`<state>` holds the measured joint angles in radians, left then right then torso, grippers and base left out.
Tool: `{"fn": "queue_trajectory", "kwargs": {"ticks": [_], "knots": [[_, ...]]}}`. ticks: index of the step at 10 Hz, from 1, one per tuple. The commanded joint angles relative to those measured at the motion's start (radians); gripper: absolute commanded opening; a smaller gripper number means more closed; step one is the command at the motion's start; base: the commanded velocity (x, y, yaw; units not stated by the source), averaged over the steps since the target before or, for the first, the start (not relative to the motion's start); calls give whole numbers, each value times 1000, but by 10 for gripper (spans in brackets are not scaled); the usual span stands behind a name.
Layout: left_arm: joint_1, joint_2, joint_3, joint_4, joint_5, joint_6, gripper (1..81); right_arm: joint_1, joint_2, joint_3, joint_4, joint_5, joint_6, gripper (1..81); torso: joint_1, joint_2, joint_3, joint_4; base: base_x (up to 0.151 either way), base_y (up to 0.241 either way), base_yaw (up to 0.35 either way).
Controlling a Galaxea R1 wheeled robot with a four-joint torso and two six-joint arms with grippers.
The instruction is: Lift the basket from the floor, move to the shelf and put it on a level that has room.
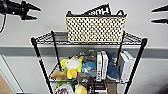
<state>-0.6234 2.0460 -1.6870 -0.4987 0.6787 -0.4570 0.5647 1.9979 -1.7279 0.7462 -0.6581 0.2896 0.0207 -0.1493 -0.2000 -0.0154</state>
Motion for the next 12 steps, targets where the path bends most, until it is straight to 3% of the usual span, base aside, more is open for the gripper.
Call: {"fn": "queue_trajectory", "kwargs": {"ticks": [1, 7, 9, 12], "knots": [[-130, -111, 110, 91, 91, 1, 811, 77, -53, 64, -31, -54, 5, 811, 0, 0, 0, 0, 0, 0, 0], [-12, -361, 187, 198, 166, 11, 811, -101, -172, 99, -134, -121, 14, 811, -1, 0, 0, 0, 0, 0, 0], [62, -432, 225, 204, 177, 9, 811, -214, -209, 91, -185, -123, 11, 811, -1, 0, 1, 0, 0, 0, 0], [234, -457, 228, 224, 165, 15, 811, -400, -210, 113, -225, -101, 5, 811, -1, -1, 1, 0, 0, 0, 0]]}}
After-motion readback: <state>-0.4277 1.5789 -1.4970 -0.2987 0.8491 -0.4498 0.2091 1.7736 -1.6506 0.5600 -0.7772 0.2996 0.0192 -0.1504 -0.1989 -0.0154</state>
